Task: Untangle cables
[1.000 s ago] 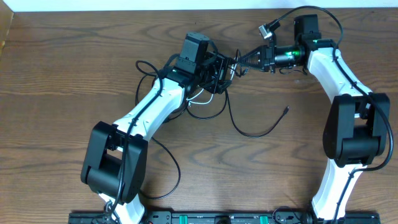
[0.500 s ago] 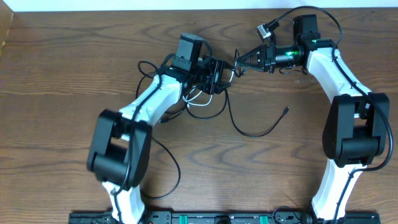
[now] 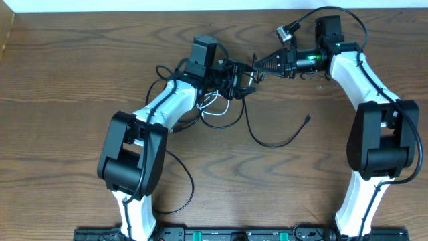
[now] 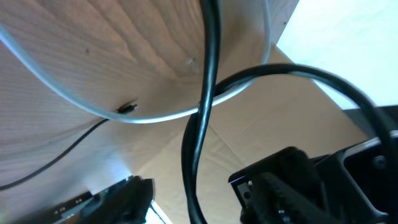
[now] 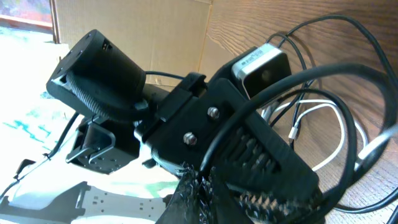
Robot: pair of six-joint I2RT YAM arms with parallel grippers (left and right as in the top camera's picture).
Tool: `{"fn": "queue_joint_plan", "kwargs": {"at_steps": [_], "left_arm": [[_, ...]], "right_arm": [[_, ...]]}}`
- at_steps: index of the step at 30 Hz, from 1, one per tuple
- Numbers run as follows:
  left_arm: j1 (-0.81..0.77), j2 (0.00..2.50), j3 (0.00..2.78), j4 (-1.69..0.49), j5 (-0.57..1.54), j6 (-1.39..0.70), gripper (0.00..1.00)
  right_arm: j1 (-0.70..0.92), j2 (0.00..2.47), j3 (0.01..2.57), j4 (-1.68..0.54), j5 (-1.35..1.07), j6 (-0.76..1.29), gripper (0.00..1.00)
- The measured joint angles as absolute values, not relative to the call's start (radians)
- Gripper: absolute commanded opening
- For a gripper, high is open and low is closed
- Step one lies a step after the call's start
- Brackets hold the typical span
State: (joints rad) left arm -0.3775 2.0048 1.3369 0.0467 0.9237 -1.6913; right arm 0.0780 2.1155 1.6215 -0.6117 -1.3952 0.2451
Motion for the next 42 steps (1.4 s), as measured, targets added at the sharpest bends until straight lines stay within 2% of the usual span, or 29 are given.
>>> {"fn": "queue_joint_plan", "kwargs": {"at_steps": [3, 4, 8, 14, 17, 19, 21, 32, 42], "left_arm": [[-0.384, 2.005, 1.337, 0.043, 0.928, -1.695, 0.61], [-0.383, 2.005, 1.337, 0.043, 0.930, -1.697, 0.58], [-0.381, 2.005, 1.337, 0.044, 0.934, -1.702, 0.35], [-0.381, 2.005, 1.337, 0.046, 0.938, -1.701, 0.28], [-0.381, 2.005, 1.337, 0.046, 0.937, -1.702, 0.20], [-0.381, 2.005, 1.337, 0.044, 0.938, -1.702, 0.11], [-0.381, 2.005, 1.336, 0.043, 0.938, -1.701, 0.08], [-0.369, 2.005, 1.336, 0.037, 0.937, -1.686, 0.07], [-0.345, 2.005, 1.336, 0.034, 0.929, -1.633, 0.07]], "right_arm": [[0.077, 2.115, 1.621, -0.612, -1.398, 0.245, 0.01], [0.077, 2.115, 1.622, -0.612, -1.399, 0.245, 0.01], [0.078, 2.115, 1.621, -0.612, -1.399, 0.245, 0.01], [0.078, 2.115, 1.621, -0.612, -1.399, 0.245, 0.01], [0.078, 2.115, 1.621, -0.612, -1.399, 0.245, 0.01], [0.078, 2.115, 1.621, -0.612, -1.399, 0.245, 0.01], [0.078, 2.115, 1.622, -0.612, -1.399, 0.245, 0.01], [0.078, 2.112, 1.622, -0.627, -1.343, 0.245, 0.01], [0.073, 2.104, 1.624, -0.828, -1.071, 0.166, 0.01]]}}
